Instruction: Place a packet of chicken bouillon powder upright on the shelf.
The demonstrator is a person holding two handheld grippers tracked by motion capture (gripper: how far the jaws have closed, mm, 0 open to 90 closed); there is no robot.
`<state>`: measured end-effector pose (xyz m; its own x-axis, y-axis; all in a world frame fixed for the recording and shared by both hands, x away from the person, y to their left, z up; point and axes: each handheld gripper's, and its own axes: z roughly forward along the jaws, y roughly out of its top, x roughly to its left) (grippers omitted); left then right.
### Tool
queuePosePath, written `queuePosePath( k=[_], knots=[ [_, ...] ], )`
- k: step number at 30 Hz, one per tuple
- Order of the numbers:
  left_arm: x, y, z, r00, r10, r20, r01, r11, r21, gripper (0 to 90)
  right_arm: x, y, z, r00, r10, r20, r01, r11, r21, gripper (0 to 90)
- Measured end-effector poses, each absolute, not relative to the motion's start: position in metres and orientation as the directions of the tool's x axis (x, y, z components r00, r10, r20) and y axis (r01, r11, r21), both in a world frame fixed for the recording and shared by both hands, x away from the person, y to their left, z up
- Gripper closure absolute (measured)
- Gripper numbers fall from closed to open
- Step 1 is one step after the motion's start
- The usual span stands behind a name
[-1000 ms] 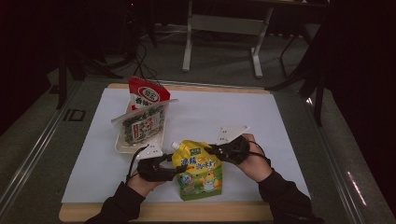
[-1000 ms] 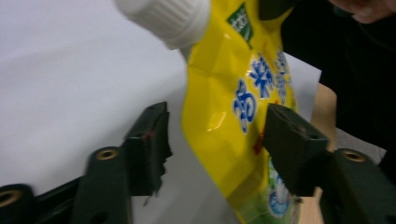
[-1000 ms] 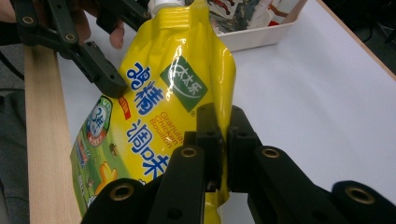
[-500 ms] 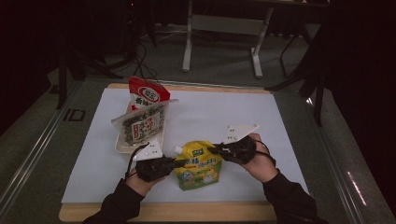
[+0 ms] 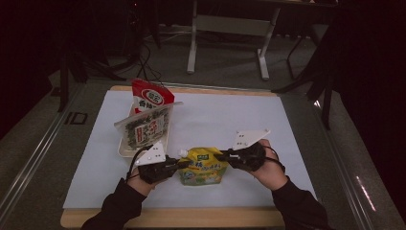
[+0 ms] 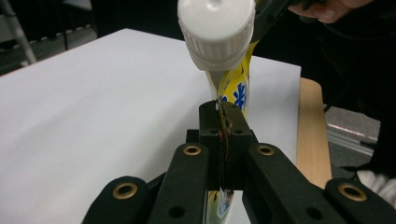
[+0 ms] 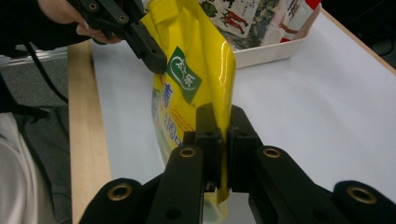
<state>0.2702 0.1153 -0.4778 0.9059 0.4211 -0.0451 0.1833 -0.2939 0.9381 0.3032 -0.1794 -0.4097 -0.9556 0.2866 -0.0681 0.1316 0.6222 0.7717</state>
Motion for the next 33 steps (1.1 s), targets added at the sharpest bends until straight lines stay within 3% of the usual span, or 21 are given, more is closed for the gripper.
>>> queuePosePath(
  k=[3, 8, 13, 17, 20, 23, 28, 33],
  knots=[
    [0.270, 0.114, -0.477, 0.919, 0.391, -0.045, 0.174, -0.300, 0.938, 90.0, 0.302, -0.182, -0.410, -0.954, 0.290, -0.070, 0.133, 0.623, 0.771, 79.9],
    [0.270, 0.113, -0.476, 0.926, 0.377, -0.035, 0.164, -0.315, 0.935, 90.0, 0.307, -0.190, -0.412, -0.944, 0.326, -0.057, 0.165, 0.613, 0.773, 60.5],
    [0.270, 0.113, -0.476, 0.925, 0.378, -0.040, 0.168, -0.313, 0.935, 90.0, 0.315, -0.194, -0.424, -0.945, 0.326, -0.010, 0.209, 0.628, 0.749, 56.5],
    [0.270, 0.112, -0.476, 0.923, 0.384, -0.039, 0.170, -0.313, 0.934, 90.0, 0.316, -0.193, -0.428, -0.952, 0.306, 0.002, 0.205, 0.632, 0.747, 62.2],
    [0.270, 0.112, -0.475, 0.918, 0.396, -0.040, 0.176, -0.316, 0.932, 90.0, 0.313, -0.189, -0.422, -0.964, 0.265, -0.005, 0.170, 0.631, 0.757, 74.2],
    [0.269, 0.112, -0.476, 0.918, 0.395, -0.038, 0.174, -0.315, 0.933, 90.0, 0.312, -0.186, -0.420, -0.969, 0.244, -0.019, 0.148, 0.644, 0.751, 75.9],
    [0.269, 0.111, -0.475, 0.913, 0.406, -0.051, 0.191, -0.312, 0.931, 89.9, 0.313, -0.181, -0.421, -0.976, 0.214, -0.029, 0.125, 0.670, 0.731, 88.0],
    [0.269, 0.113, -0.473, 0.912, 0.407, -0.056, 0.196, -0.309, 0.931, 89.3, 0.309, -0.178, -0.416, -0.979, 0.193, -0.070, 0.084, 0.688, 0.720, 90.0]
  ],
)
